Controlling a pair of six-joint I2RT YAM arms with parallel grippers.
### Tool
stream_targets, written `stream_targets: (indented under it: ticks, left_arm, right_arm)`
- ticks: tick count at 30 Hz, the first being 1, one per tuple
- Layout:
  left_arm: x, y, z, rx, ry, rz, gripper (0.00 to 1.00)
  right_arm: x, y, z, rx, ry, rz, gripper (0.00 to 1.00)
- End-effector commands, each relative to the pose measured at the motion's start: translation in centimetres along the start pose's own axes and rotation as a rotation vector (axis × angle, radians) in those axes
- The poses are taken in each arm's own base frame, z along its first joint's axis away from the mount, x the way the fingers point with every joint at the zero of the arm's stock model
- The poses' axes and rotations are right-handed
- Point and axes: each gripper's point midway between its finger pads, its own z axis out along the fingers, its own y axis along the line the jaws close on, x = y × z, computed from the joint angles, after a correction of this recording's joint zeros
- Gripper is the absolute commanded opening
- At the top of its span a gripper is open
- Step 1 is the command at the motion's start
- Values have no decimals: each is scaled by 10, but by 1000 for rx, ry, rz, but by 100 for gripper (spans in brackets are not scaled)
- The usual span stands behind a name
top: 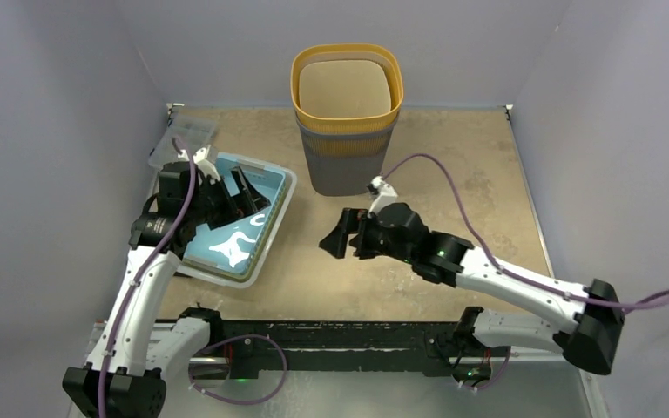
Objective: Turn the large container upside down
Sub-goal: Move the multiple containers to the center of the board.
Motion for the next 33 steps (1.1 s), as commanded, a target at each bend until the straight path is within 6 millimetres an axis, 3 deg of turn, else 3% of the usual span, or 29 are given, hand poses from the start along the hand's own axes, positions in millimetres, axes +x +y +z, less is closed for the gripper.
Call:
stream_targets:
  ticks: [1,6,11,14,16,20,21,25,29,33]
  left_arm:
    - [5,-22,9,122,22,21,94]
    - [21,-45,25,162,70,59,93]
    - [47,-75,46,195,137,124,93]
    - [60,-73,61,167,159,137,93]
    - [69,-67,73,147,184,133,93]
    - [90,-66,91,142,232,143,93]
    - [93,-66,95,140,234,147,93]
    - [108,-46,115,60,244,149,93]
    - [118,-14,129,-69,263,165,93]
    - [118,1,137,-142,244,175,93]
  right_arm:
    - [-33,-48,-35,242,-221,84,99]
    - [-68,-60,-83,327,-424,151,99]
    - [-117,-52,-137,367,-629,115,99]
    - [-150,-43,-162,442,-717,27,99]
    - [-171,-37,-169,511,-731,-45,99]
    - [-222,-39,-162,623,-659,-120,99]
    - [-245,-41,-161,609,-648,-134,99]
    - [-300,-24,-151,463,-626,-164,99]
    - [-330,-19,-119,424,-545,-197,96]
    - [-345,-43,-92,505,-509,-189,90]
